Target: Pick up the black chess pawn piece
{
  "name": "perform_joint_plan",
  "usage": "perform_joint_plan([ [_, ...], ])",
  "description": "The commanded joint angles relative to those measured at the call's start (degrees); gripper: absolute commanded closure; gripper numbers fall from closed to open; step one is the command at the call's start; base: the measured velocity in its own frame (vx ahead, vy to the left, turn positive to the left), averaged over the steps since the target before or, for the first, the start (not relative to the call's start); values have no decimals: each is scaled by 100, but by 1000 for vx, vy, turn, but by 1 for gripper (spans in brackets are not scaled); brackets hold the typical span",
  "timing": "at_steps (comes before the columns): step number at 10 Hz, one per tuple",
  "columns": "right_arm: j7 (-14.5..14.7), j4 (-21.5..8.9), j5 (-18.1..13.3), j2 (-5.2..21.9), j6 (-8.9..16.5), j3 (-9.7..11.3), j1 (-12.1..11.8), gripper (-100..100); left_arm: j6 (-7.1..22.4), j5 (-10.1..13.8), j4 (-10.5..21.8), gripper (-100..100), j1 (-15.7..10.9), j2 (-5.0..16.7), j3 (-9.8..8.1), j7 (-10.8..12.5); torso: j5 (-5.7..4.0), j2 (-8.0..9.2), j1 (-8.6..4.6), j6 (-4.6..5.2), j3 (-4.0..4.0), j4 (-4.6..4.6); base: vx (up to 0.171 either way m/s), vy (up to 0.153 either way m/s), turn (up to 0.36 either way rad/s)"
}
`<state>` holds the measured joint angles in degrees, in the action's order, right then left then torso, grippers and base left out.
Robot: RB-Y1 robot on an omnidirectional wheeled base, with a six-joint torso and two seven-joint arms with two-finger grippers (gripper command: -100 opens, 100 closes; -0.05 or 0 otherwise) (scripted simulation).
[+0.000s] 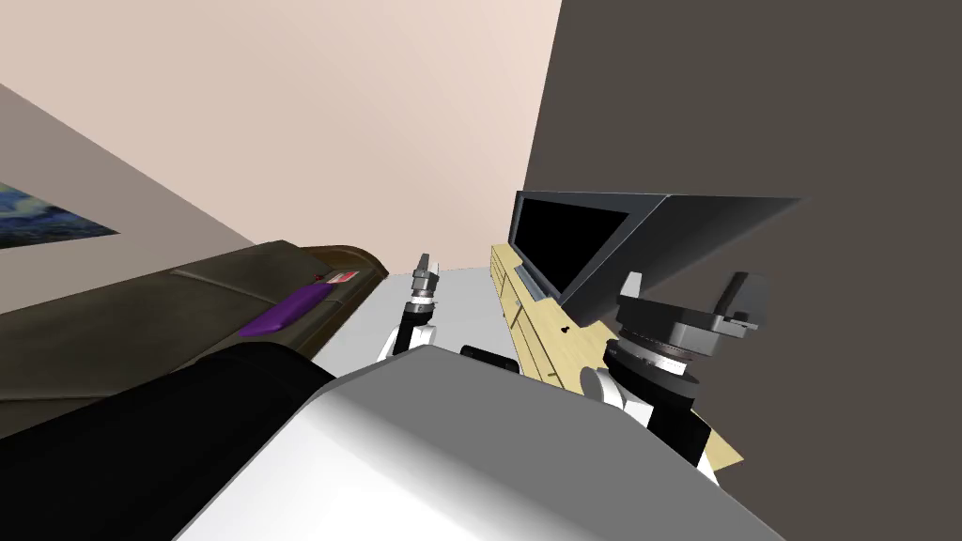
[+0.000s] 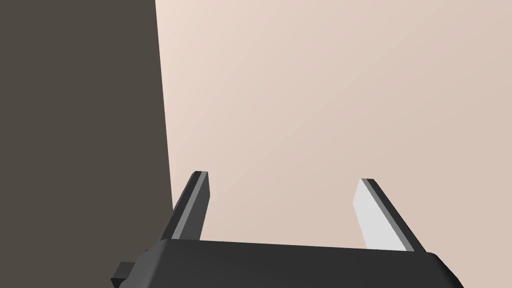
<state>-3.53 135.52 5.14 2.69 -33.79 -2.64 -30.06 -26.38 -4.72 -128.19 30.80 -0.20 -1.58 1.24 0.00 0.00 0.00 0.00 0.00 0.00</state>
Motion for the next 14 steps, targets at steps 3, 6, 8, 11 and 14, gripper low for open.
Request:
perform_joint_plan([
  [3, 249, -472, -29, 327, 104, -96, -189, -100, 0, 0, 0, 0, 0, 0, 1, 0, 2, -1, 11, -1, -1, 0, 1, 37, 102],
  [6, 445, -839, -58, 462, 189, -182, -348, -100, 0, 0, 0, 0, 0, -1, 1, 0, 4, 1, 20, -1, 1, 0, -3, 52, 90],
  [8, 678, -1276, -96, 591, 296, -295, -547, -100, 0, 0, 0, 0, 0, 0, 1, 0, 3, 0, 16, -1, 0, 0, 3, 56, 134],
  [11, 940, -1766, -143, 709, 419, -429, -779, -100, 0, 0, 0, 0, 0, 0, 0, 0, 6, 5, 20, 3, 3, 1, -5, 61, 106],
  [14, 1224, -2283, -194, 813, 549, -575, -1030, -100, 0, 0, 0, 0, 0, 0, 0, 0, 5, 3, 19, 2, 2, 1, -1, 62, 117],
])
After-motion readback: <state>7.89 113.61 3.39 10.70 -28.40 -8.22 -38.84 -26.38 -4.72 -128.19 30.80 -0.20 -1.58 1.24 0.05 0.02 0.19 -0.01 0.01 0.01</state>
